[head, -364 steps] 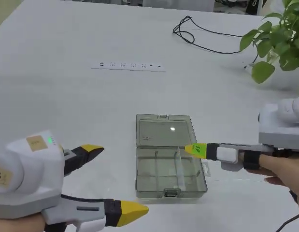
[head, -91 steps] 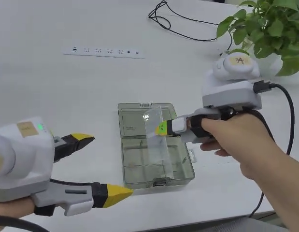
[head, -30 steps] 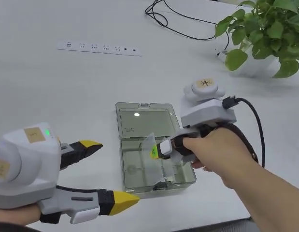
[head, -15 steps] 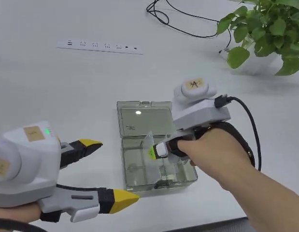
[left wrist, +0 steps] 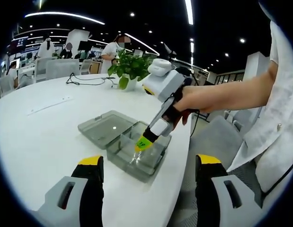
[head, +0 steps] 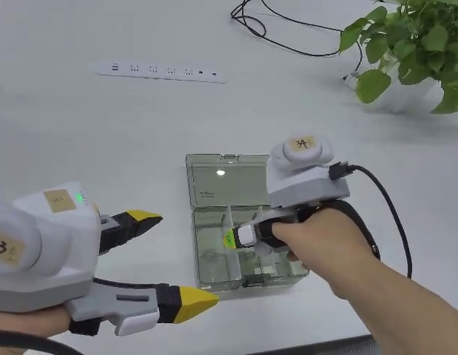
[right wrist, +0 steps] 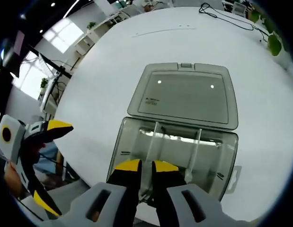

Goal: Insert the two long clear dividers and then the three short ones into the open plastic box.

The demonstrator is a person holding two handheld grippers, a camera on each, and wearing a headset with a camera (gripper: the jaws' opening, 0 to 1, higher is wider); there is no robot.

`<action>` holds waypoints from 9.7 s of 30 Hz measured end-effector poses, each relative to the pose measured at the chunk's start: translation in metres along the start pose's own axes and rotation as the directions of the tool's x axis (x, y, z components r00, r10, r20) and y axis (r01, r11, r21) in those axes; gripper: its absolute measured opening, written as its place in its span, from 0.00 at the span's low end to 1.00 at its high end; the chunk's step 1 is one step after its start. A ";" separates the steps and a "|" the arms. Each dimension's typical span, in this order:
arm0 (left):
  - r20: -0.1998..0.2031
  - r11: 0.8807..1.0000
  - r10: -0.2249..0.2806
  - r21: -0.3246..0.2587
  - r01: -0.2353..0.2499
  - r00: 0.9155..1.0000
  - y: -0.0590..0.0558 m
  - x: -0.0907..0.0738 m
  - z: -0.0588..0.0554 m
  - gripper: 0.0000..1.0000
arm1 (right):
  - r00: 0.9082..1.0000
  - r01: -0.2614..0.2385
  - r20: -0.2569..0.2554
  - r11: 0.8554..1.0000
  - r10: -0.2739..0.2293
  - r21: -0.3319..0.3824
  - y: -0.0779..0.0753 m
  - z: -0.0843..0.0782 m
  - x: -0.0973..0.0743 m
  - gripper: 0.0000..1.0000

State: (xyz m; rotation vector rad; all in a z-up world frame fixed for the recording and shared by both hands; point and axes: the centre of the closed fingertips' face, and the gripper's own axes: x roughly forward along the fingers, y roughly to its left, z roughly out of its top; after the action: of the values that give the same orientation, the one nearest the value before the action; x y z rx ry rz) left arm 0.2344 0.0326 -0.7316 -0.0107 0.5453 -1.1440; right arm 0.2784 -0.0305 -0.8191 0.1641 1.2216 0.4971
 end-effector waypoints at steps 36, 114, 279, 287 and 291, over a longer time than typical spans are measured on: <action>0.029 0.989 0.150 -0.012 -0.150 0.988 -0.011 -0.019 0.020 0.80 | 0.910 -0.312 0.255 0.945 0.326 -0.094 0.013 0.032 -0.085 0.30; 0.034 0.987 0.162 -0.021 -0.161 0.986 0.000 -0.015 0.026 0.82 | 0.954 -0.237 -0.276 0.275 -0.113 -0.932 -0.161 -0.032 -0.042 0.33; 0.171 0.953 -0.276 0.181 0.245 0.946 -0.106 0.017 0.086 0.00 | 0.860 -0.414 -0.313 0.193 0.402 -0.890 0.098 -0.027 -0.192 0.03; 0.176 0.964 -0.237 0.161 0.210 0.955 -0.099 0.015 0.082 0.07 | 0.864 -0.403 -0.298 0.203 0.407 -0.892 0.098 -0.024 -0.192 0.03; 0.182 0.973 -0.207 0.143 0.182 0.961 -0.092 0.012 0.078 0.13 | 0.868 -0.391 -0.281 0.214 0.411 -0.895 0.098 -0.020 -0.193 0.03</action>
State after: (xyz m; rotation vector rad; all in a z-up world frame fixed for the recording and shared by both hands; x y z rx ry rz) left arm 0.1915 -0.0380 -0.6424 -0.0703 0.3008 -1.3516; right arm 0.1837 -0.0339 -0.6229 -0.5629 0.6561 1.6342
